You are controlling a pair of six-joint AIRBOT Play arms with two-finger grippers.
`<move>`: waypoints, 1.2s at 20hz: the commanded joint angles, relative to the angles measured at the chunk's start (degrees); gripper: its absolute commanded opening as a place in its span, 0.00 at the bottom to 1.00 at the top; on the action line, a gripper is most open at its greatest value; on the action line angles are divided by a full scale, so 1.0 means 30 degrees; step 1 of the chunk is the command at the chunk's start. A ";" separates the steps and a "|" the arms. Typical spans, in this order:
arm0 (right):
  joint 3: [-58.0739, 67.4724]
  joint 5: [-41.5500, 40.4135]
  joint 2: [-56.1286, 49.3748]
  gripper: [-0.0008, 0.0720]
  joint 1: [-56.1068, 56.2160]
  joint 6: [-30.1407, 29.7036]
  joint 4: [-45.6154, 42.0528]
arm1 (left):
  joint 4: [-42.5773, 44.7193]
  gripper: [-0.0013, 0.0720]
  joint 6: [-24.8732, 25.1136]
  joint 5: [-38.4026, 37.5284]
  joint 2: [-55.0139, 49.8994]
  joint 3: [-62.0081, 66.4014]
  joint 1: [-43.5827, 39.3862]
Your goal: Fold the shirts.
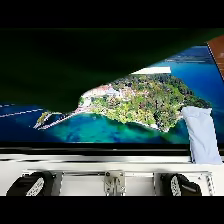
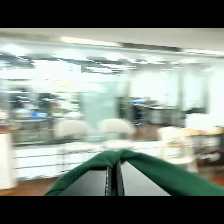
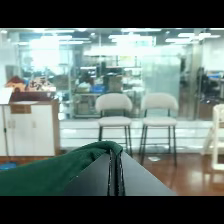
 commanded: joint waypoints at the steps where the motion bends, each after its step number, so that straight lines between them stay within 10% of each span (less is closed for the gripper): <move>1: 0.1035 0.4109 0.0889 0.09 -0.0007 0.1712 -0.3366 | 0.4029 0.07 -0.0211 -0.3818 0.1115 0.0182 0.0015; 10: -0.2674 1.5781 -0.4248 0.09 -0.0007 0.2499 -0.3402 | 0.6222 0.07 -0.2302 -0.7169 0.0670 -0.8881 0.0015; 15: -0.7606 0.9304 -0.9471 0.09 0.0007 0.2812 -0.2084 | 0.5566 0.07 -0.3876 -0.4211 -0.2980 -1.5890 0.0015; 24: -0.7635 -0.1290 -1.9409 0.09 0.2055 0.0459 0.4692 | -0.0073 0.07 -0.3869 0.3854 -1.4156 -1.5344 0.0007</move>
